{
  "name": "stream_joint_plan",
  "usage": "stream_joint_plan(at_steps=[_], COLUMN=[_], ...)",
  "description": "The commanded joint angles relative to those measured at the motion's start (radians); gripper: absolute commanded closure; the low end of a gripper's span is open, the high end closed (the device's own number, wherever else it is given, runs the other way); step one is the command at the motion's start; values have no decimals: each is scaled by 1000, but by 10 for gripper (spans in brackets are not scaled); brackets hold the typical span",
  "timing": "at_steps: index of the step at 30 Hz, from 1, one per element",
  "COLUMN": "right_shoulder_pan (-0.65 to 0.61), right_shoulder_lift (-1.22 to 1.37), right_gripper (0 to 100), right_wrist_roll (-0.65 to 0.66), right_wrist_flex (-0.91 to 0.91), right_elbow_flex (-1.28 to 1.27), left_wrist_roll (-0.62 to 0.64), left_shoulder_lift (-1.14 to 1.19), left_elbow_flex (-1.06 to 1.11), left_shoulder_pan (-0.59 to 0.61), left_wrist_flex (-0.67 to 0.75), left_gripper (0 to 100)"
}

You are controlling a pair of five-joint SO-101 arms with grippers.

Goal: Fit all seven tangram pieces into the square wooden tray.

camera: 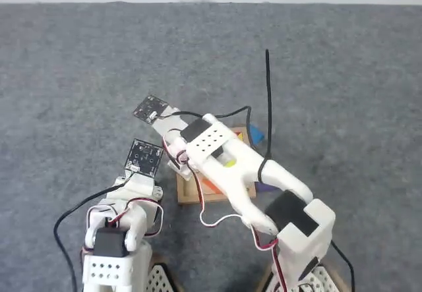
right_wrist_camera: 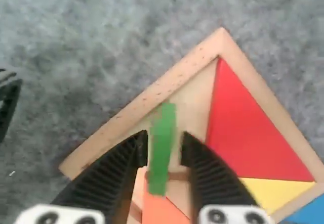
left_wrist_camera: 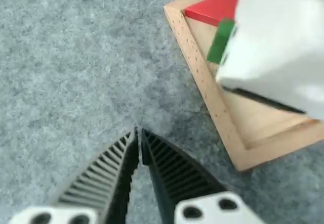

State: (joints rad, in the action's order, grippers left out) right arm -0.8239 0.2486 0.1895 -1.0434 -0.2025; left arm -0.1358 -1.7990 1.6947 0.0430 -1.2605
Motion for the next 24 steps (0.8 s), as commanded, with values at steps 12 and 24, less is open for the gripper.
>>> stream_joint_plan(at_steps=[12,24], right_shoulder_pan=[99,127], right_shoulder_lift=[-15,-2], right_gripper=[818,818], right_wrist_roll=[-11,31], right_wrist_flex=[8,7], right_elbow_flex=[55,77], left_wrist_roll=[8,8], left_shoulder_lift=[-25,-25], left_elbow_flex=[-12,-12], left_shoulder_pan=[5,5], left_wrist_flex=[-6,-6], left_gripper=[987,987])
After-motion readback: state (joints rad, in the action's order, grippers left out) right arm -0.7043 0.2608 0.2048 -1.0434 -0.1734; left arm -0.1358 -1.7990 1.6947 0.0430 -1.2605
